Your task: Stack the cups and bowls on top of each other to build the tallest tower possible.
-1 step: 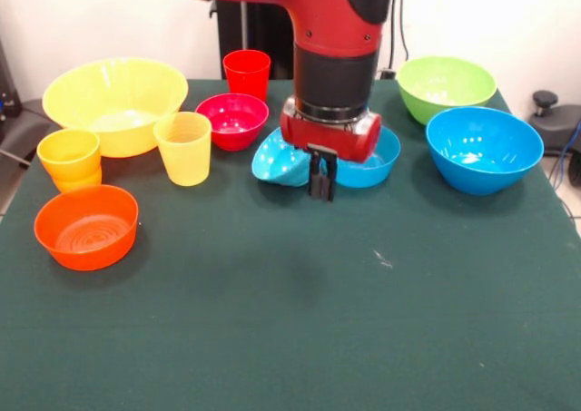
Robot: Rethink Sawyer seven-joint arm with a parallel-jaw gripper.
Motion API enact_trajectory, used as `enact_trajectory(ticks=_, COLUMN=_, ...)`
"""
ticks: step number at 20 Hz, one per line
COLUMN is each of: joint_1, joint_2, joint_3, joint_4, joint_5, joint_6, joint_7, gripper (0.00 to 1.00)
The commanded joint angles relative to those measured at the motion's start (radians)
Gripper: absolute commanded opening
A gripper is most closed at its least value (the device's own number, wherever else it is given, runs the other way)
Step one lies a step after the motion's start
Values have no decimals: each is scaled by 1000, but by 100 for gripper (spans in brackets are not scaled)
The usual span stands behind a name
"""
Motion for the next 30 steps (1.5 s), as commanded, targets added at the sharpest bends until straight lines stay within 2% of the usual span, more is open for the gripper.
enact_trajectory(ticks=1, joint_1=56, joint_2=36, joint_3=20, joint_4=-71, joint_5=-70, joint_6=19, joint_7=-10, gripper=100)
enact_trajectory(ticks=6, joint_1=79, joint_2=11, joint_3=-19, joint_4=-12, joint_5=-77, joint_6=-32, joint_7=31, gripper=100)
enact_trajectory(ticks=7, joint_1=98, joint_2=1, joint_3=-47, joint_4=-2, joint_5=-81, joint_6=-32, joint_7=48, gripper=100)
enact_trajectory(ticks=9, joint_1=117, joint_2=-25, joint_3=-72, joint_4=42, joint_5=-89, joint_6=-81, joint_7=69, gripper=100)
enact_trajectory(ticks=12, joint_1=97, joint_2=-42, joint_3=-50, joint_4=66, joint_5=-112, joint_6=-51, joint_7=-8, gripper=100)
enact_trajectory(ticks=24, joint_1=18, joint_2=-122, joint_3=-17, joint_4=240, joint_5=-150, joint_6=-103, joint_7=-28, gripper=100)
enact_trajectory(ticks=30, joint_1=-29, joint_2=-151, joint_3=11, joint_4=292, joint_5=-173, joint_6=-111, joint_7=-45, gripper=100)
